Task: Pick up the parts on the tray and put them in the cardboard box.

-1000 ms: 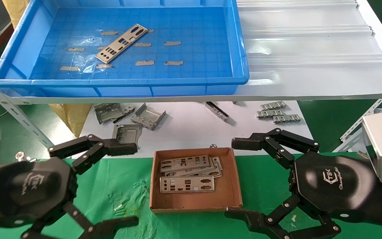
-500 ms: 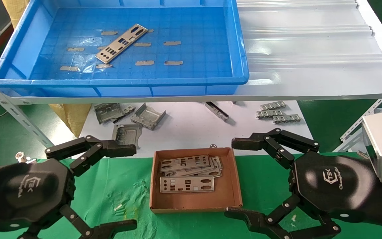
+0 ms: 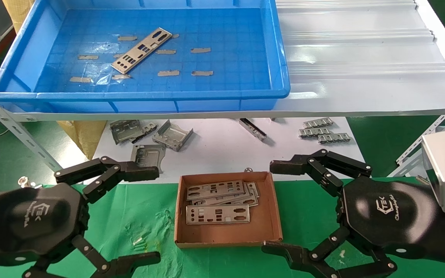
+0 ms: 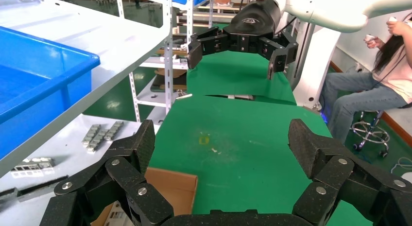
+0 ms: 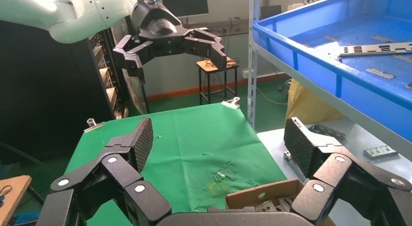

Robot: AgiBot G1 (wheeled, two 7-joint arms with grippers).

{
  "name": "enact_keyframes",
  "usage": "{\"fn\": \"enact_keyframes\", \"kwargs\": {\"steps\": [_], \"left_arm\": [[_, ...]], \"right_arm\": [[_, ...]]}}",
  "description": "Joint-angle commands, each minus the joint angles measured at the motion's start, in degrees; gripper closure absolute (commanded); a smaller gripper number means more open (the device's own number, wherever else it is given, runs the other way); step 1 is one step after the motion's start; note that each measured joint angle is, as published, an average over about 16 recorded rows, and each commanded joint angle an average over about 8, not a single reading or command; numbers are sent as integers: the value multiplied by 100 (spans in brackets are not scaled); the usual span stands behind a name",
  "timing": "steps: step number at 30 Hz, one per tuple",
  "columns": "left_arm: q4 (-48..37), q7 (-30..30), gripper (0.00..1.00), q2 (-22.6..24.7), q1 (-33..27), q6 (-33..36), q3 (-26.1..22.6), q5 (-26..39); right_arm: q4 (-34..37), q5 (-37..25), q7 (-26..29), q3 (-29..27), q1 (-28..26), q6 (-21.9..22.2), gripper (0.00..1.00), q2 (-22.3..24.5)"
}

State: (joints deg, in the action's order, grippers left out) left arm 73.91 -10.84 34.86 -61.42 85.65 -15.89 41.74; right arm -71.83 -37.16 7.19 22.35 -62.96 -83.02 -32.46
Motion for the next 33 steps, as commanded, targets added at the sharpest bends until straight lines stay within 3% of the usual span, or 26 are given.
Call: {"fn": "enact_keyframes", "kwargs": {"steps": [1,33], "left_arm": [[-8,2,0,4,-3,1,-3,3],[-42,15,0,20,-17,4,-17,15]], "right_arm": [[0,0,0,0,0,0,0,0],[0,-1,0,0,0,0,0,0]]}}
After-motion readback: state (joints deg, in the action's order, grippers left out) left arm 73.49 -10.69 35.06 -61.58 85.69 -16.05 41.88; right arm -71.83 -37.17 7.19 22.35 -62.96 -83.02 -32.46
